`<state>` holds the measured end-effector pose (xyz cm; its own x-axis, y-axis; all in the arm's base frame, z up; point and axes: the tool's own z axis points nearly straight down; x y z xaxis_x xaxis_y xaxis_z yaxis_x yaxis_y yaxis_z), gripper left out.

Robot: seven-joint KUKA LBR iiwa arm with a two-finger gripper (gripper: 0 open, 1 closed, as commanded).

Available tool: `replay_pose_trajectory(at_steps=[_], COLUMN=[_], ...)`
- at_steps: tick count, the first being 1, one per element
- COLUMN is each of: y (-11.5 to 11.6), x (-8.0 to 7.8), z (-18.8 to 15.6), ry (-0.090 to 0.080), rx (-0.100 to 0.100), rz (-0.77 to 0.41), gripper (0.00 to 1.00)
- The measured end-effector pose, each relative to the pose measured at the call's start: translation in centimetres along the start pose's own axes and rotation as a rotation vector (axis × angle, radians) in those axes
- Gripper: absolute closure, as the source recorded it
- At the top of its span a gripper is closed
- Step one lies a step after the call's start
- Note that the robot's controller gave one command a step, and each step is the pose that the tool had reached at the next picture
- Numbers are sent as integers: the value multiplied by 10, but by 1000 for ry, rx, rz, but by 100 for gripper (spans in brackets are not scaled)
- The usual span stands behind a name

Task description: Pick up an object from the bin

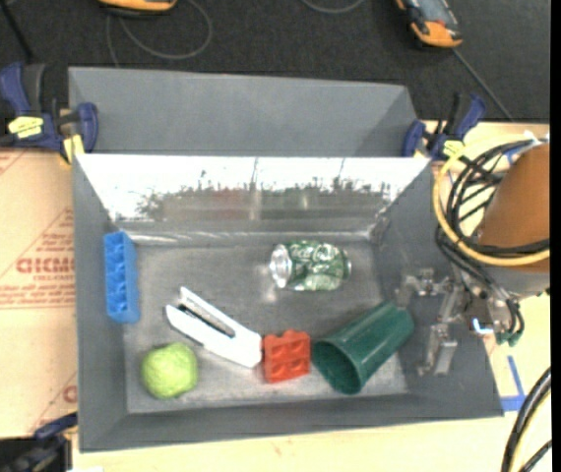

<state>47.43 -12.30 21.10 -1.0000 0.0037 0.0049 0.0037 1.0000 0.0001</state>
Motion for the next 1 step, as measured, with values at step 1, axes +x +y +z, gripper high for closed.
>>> replay_pose_trajectory(at_steps=[1], y=[1], x=[-2], z=[-4], ry=[-8], rx=[2], rz=[-4], gripper=[0])
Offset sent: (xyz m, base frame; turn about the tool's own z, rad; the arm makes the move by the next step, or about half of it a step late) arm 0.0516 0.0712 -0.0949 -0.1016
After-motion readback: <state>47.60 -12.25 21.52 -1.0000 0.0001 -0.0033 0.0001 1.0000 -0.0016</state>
